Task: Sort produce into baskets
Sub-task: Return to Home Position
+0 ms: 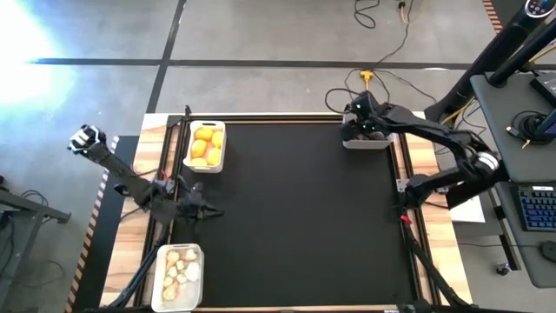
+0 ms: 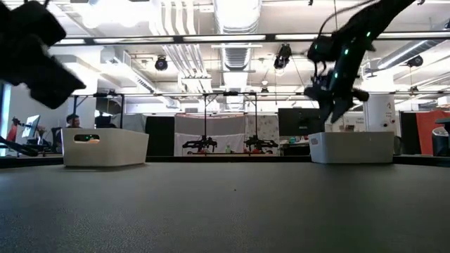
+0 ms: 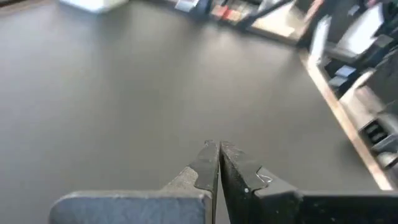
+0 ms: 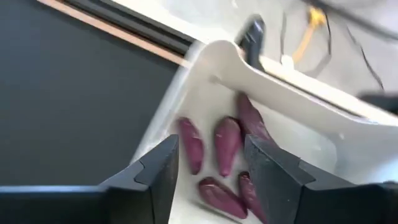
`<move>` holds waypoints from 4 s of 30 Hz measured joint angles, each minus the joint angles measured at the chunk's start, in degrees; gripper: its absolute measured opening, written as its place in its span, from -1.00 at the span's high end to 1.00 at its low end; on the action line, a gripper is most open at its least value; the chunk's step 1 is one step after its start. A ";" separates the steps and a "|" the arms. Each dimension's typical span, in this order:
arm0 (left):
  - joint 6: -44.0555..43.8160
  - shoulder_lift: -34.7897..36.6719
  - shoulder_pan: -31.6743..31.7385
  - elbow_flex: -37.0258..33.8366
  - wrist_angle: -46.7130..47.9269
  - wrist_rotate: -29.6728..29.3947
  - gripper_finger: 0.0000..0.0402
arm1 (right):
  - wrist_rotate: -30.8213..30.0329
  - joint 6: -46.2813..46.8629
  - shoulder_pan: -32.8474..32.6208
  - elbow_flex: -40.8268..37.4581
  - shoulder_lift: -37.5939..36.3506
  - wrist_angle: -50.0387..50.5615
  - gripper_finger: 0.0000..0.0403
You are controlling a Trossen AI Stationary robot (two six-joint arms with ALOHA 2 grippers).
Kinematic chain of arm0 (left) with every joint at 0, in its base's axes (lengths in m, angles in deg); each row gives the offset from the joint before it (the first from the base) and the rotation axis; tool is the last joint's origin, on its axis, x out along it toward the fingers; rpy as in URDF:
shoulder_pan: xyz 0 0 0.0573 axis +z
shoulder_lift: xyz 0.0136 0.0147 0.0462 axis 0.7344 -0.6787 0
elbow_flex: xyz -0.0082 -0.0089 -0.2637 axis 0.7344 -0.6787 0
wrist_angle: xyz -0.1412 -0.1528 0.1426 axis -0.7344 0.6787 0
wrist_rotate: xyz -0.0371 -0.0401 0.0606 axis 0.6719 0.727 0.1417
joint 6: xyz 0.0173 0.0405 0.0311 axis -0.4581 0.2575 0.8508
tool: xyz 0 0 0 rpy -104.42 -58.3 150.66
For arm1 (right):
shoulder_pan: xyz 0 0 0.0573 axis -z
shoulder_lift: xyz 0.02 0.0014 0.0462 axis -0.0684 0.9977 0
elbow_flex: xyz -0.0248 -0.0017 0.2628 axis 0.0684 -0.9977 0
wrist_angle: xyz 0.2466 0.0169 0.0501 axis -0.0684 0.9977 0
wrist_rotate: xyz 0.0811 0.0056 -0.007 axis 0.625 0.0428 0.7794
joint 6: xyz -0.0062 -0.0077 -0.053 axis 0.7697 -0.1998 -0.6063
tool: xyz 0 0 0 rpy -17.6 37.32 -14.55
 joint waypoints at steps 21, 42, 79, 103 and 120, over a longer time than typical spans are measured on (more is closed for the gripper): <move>23.64 29.88 15.89 -9.53 -4.39 14.34 1.00 | 30.47 -6.92 -28.62 -35.98 -27.96 -48.85 0.70; 25.92 34.63 17.29 -8.99 -2.23 19.26 1.00 | 36.32 -7.28 -29.82 -52.25 -59.95 -47.92 0.95; 25.51 25.42 17.29 -9.01 -2.74 19.07 1.00 | 32.44 -5.50 -30.03 -52.38 -72.07 -38.65 0.95; 25.50 25.19 17.29 -9.01 -2.78 19.09 1.00 | 32.44 -5.93 -30.03 -52.40 -72.05 -38.65 0.95; 25.52 25.19 17.29 -9.01 -2.78 19.10 1.00 | 32.44 -5.93 -30.03 -52.42 -72.05 -38.65 0.95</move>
